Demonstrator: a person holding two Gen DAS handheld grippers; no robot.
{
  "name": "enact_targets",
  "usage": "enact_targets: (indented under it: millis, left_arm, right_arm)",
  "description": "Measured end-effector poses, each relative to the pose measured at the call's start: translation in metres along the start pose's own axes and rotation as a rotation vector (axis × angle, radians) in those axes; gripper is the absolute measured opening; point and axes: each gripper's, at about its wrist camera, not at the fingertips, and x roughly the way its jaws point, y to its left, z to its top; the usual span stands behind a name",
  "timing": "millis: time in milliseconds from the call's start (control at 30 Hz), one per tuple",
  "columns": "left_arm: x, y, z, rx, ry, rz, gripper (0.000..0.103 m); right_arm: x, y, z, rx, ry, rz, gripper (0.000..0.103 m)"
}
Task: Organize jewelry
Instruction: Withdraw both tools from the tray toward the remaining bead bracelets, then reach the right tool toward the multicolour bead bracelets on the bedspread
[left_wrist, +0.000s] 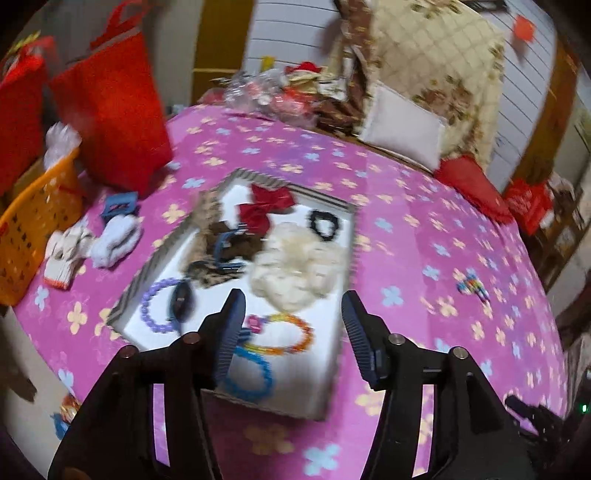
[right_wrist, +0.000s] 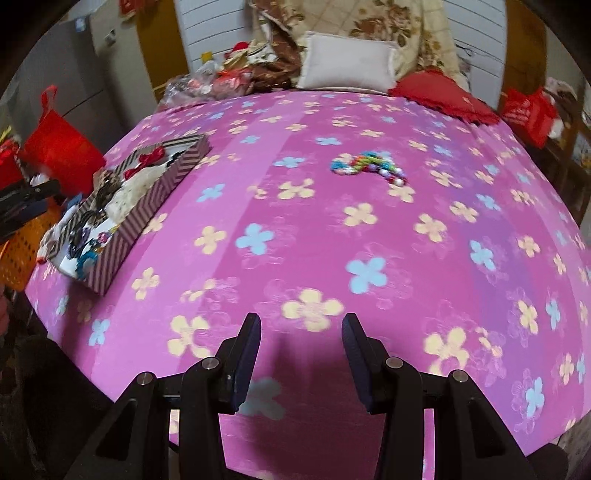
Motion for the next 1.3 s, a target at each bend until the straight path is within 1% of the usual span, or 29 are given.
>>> enact_targets:
  millis: [133, 233, 333, 467, 533, 600, 633, 767, 833, 933, 1033, 1067, 1100, 1167, 1200, 1300]
  left_arm:
    - [-0.004, -0.045, -0.006, 0.086, 0.032, -0.038, 0.055]
    - [-0.003, -0.07, -0.013, 0.135, 0.047, -0.055, 0.055]
    - [0.008, -0.095, -0.023, 0.175, 0.073, -0.066, 0.055]
    - [0.028, -0.116, -0.035, 0.213, 0.125, -0.073, 0.055]
    - [0.037, -0.122, -0.042, 0.221, 0.145, -0.077, 0.055]
    - [0.046, -0.125, -0.047, 0.221, 0.165, -0.084, 0.055]
    - [0.049, -0.125, -0.049, 0.22, 0.172, -0.087, 0.055]
    - [0.062, -0.125, -0.056, 0.226, 0.19, -0.098, 0.055]
    - [0.066, -0.123, -0.057, 0.229, 0.19, -0.111, 0.055]
    - [0.073, -0.122, -0.06, 0.237, 0.182, -0.133, 0.055]
    - [0.078, -0.12, -0.063, 0.237, 0.179, -0.156, 0.055]
    - [0.08, -0.119, -0.063, 0.236, 0.179, -0.163, 0.055]
    - [0.081, -0.119, -0.064, 0.234, 0.178, -0.174, 0.055]
    - [0.083, -0.118, -0.066, 0.236, 0.17, -0.186, 0.055]
    - [0.084, -0.117, -0.067, 0.239, 0.164, -0.183, 0.055]
    - [0.088, -0.115, -0.071, 0.251, 0.153, -0.167, 0.055]
  right_arm:
    - [-0.005, -0.035, 0.002, 0.068, -0.022, -0.008, 0.044]
    - [-0.005, -0.064, 0.009, 0.12, -0.042, -0.024, 0.044]
    - [0.004, -0.099, 0.023, 0.192, -0.051, -0.026, 0.044]
    - [0.023, -0.128, 0.049, 0.247, -0.049, -0.007, 0.043]
    - [0.036, -0.136, 0.069, 0.242, -0.048, -0.003, 0.042]
    - [0.054, -0.142, 0.094, 0.242, -0.037, 0.017, 0.037]
    - [0.06, -0.143, 0.101, 0.244, -0.031, 0.029, 0.036]
    - [0.101, -0.151, 0.146, 0.276, 0.003, 0.084, 0.035]
    - [0.119, -0.152, 0.161, 0.291, 0.03, 0.12, 0.035]
    - [0.143, -0.149, 0.174, 0.285, 0.067, 0.115, 0.035]
    - [0.158, -0.142, 0.177, 0.267, 0.09, 0.096, 0.035]
    - [0.158, -0.141, 0.177, 0.265, 0.081, 0.089, 0.028]
    - [0.159, -0.139, 0.176, 0.27, 0.094, 0.117, 0.016]
    - [0.159, -0.136, 0.172, 0.29, 0.117, 0.191, 0.013]
    - [0.155, -0.132, 0.166, 0.292, 0.127, 0.229, 0.009]
    - [0.138, -0.117, 0.142, 0.265, 0.175, 0.35, 0.008]
